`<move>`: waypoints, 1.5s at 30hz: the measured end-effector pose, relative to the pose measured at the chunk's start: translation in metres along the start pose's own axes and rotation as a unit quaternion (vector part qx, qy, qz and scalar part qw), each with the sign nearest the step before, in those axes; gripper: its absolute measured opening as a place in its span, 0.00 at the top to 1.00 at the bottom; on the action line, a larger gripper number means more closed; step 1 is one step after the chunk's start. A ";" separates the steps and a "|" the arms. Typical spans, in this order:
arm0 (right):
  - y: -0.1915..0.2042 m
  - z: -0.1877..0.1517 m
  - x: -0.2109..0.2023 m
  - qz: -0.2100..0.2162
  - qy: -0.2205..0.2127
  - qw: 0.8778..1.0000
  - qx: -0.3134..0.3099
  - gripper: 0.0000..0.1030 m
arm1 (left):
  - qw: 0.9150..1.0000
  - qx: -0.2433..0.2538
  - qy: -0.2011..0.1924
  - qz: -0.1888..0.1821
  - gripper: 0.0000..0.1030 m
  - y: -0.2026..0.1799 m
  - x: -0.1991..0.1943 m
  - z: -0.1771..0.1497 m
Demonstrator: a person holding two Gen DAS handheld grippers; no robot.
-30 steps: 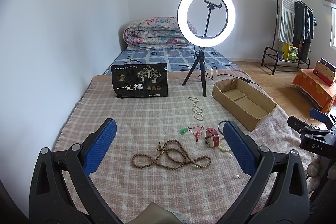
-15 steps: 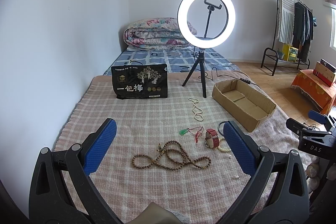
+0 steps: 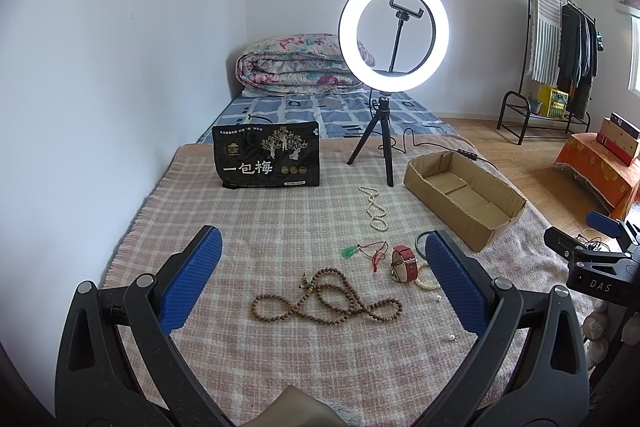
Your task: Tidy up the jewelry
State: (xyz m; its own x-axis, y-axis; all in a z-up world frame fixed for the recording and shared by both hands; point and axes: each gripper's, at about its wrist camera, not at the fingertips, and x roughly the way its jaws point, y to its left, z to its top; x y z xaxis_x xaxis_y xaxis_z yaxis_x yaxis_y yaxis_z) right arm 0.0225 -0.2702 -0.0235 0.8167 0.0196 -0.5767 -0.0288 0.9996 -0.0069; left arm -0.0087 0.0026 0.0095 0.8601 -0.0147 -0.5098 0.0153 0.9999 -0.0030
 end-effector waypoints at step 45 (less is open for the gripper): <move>0.011 -0.032 0.020 0.019 0.060 0.997 -0.048 0.00 | 0.995 -0.035 0.088 0.024 0.00 0.056 0.046 -0.031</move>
State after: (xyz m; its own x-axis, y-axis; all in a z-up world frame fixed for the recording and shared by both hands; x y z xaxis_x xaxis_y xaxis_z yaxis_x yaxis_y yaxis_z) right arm 0.0200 -0.2598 -0.0617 0.7394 0.0482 -0.6715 -0.1182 0.9912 -0.0590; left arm 0.0158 0.0581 -0.0405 0.7562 0.0290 -0.6537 -0.0656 0.9973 -0.0317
